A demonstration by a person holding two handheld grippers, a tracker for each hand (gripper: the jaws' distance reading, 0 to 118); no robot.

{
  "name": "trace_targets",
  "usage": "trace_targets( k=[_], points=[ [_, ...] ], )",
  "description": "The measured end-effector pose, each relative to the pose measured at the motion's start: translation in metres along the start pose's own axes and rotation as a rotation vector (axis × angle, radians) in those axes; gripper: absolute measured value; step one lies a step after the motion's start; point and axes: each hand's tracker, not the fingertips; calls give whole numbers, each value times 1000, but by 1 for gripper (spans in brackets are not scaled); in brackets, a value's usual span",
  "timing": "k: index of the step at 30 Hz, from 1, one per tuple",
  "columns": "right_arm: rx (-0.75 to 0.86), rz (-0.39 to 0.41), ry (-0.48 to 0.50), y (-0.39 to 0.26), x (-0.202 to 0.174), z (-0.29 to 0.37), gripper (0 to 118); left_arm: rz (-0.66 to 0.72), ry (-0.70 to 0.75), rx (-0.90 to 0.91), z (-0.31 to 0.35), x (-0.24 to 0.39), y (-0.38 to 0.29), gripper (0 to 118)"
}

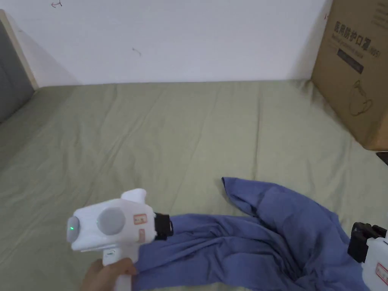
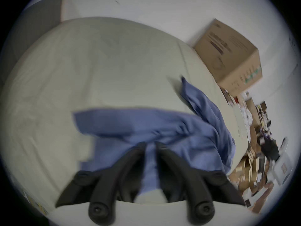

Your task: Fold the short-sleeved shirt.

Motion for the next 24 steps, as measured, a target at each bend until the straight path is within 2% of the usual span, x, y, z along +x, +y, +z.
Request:
trace_targets(
  k=[1, 2, 3, 6, 8, 9, 10, 11, 12, 13, 15, 16, 20, 24],
  points=[
    [-4, 2, 0, 0, -2, -2, 0, 19, -1, 14, 1, -11, 11, 69],
    [-9, 2, 1, -1, -2, -5, 0, 42, 7, 29, 1, -21, 19, 93],
    [-16, -1, 3, -2, -3, -8, 0, 55, 4, 35, -2, -30, 27, 101],
    [-42, -1, 8, -6, -6, -14, 0, 97, 52, -27, -24, -47, 39, 98],
    [-59, 11, 10, -9, -8, -17, 0, 73, 84, -72, -44, -46, 35, 97],
    [-66, 19, 11, -10, -6, -19, 0, 59, 103, -93, -54, -46, 32, 95],
    [-72, 25, 9, -11, -4, -21, 0, 46, 112, -115, -64, -46, 29, 82],
    [-78, 30, 5, -12, -3, -22, 0, 44, 112, -143, -71, -46, 25, 61],
    [-83, 32, 5, -12, -3, -24, 0, 49, 96, -159, -81, -47, 22, 45],
    [-89, 32, 4, -12, -2, -25, 0, 12, 146, -146, -86, -45, 18, 34],
    [-98, 32, 5, -14, 2, -29, 0, -32, 164, -112, -82, -42, 16, 22],
    [-101, 37, 6, -14, 3, -30, 0, -18, 144, -120, -81, -41, 19, 10],
    [-122, 65, 24, -8, 4, -42, 0, -50, 131, -120, -73, -36, 29, 8],
    [-130, 63, 118, 15, 8, -66, 0, -126, 148, -83, -58, -22, 31, 8]
  ],
)
